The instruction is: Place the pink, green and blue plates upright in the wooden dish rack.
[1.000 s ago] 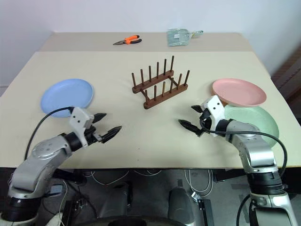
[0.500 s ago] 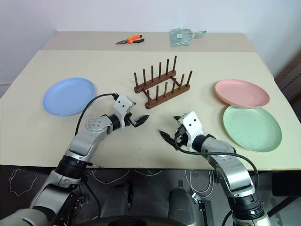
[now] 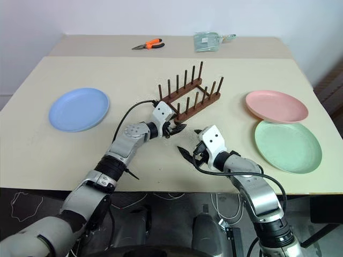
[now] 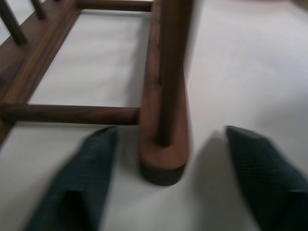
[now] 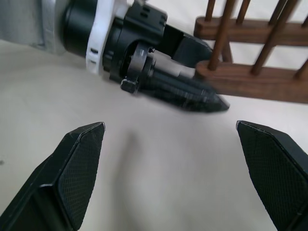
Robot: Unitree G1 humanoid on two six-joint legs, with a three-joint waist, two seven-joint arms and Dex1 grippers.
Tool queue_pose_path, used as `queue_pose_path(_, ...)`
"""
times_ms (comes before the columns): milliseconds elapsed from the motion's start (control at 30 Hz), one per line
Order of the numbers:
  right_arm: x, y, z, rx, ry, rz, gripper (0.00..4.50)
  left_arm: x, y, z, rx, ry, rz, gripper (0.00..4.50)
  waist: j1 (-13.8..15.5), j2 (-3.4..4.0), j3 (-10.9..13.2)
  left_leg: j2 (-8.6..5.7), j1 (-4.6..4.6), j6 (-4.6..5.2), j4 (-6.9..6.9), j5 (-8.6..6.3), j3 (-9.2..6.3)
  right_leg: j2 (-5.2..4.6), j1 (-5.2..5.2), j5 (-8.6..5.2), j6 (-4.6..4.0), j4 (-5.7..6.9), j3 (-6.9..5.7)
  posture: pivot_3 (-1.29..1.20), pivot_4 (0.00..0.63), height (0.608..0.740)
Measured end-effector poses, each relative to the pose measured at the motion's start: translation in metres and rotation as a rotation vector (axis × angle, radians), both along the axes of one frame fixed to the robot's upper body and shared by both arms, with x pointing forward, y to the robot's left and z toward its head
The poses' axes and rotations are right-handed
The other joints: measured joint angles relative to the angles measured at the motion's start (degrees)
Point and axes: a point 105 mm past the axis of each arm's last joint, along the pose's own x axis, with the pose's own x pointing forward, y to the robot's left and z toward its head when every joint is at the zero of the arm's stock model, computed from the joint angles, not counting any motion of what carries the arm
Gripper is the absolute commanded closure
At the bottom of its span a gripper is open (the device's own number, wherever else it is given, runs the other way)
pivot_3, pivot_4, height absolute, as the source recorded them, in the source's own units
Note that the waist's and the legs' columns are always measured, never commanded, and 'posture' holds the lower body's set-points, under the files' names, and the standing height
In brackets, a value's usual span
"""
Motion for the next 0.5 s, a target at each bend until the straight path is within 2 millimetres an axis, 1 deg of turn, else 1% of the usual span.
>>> queue_pose_path(67,-0.001,-0.005,0.000,-0.011,-0.001,-0.011,0.00,-0.001,-0.001,0.001,-0.001,-0.016,-0.014,3.71,0.0,0.00,0.0,0.00,-0.01,0.00,0.01,0.00,0.00,0.00,0.00,0.00,0.00,0.00,0.00,0.00,0.150,0.740)
queue_pose_path(100,-0.002,-0.010,-0.001,-0.022,0.004,-0.020,0.00,-0.003,-0.001,0.002,-0.001,-0.023,-0.039,3.75,0.2,0.00,0.0,0.00,-0.01,-0.01,0.01,0.00,0.00,0.00,0.04,0.00,0.00,-0.01,-0.02,0.00,0.150,0.740)
queue_pose_path(200,-0.006,-0.023,-0.004,-0.053,0.021,-0.035,0.00,-0.013,0.002,0.000,0.006,-0.026,-0.127,3.75,0.2,0.00,0.0,0.00,-0.02,-0.01,0.00,0.00,0.00,0.00,0.03,0.00,-0.01,-0.01,-0.02,0.00,0.150,0.740)
queue_pose_path(267,-0.012,-0.038,-0.007,-0.086,0.041,-0.044,0.00,-0.032,0.004,0.002,0.025,-0.038,-0.296,3.75,0.1,0.00,0.0,0.00,-0.05,-0.01,-0.03,0.00,0.00,-0.01,-0.01,0.00,-0.01,-0.01,-0.02,0.00,0.150,0.740)
queue_pose_path(333,-0.013,-0.052,-0.006,-0.112,0.046,-0.067,0.00,-0.047,0.007,0.004,0.068,-0.050,-0.433,3.75,0.1,0.00,0.0,0.00,-0.05,-0.01,-0.03,0.00,0.00,-0.01,-0.04,0.00,-0.02,0.00,-0.02,0.00,0.150,0.740)
queue_pose_path(400,-0.013,-0.063,-0.001,-0.128,0.033,-0.086,0.00,-0.051,0.012,0.005,0.122,-0.065,-0.504,3.75,-0.1,0.00,0.0,0.01,-0.04,0.00,0.01,0.00,0.00,0.00,-0.04,0.00,-0.02,0.00,-0.01,0.00,0.150,0.740)
queue_pose_path(467,-0.012,-0.067,0.001,-0.129,0.027,-0.098,0.00,-0.050,0.019,0.004,0.166,-0.081,-0.525,3.75,-0.1,0.00,0.0,0.02,-0.04,0.06,0.06,-0.03,0.00,0.00,-0.03,0.00,-0.04,0.00,0.01,0.00,0.150,0.740)
queue_pose_path(500,-0.012,-0.067,0.001,-0.129,0.028,-0.098,0.00,-0.048,0.023,0.003,0.179,-0.080,-0.522,3.25,-0.1,0.00,0.0,0.01,-0.04,0.12,0.08,-0.05,0.00,0.00,-0.02,0.00,-0.05,0.01,0.01,0.00,0.150,0.740)
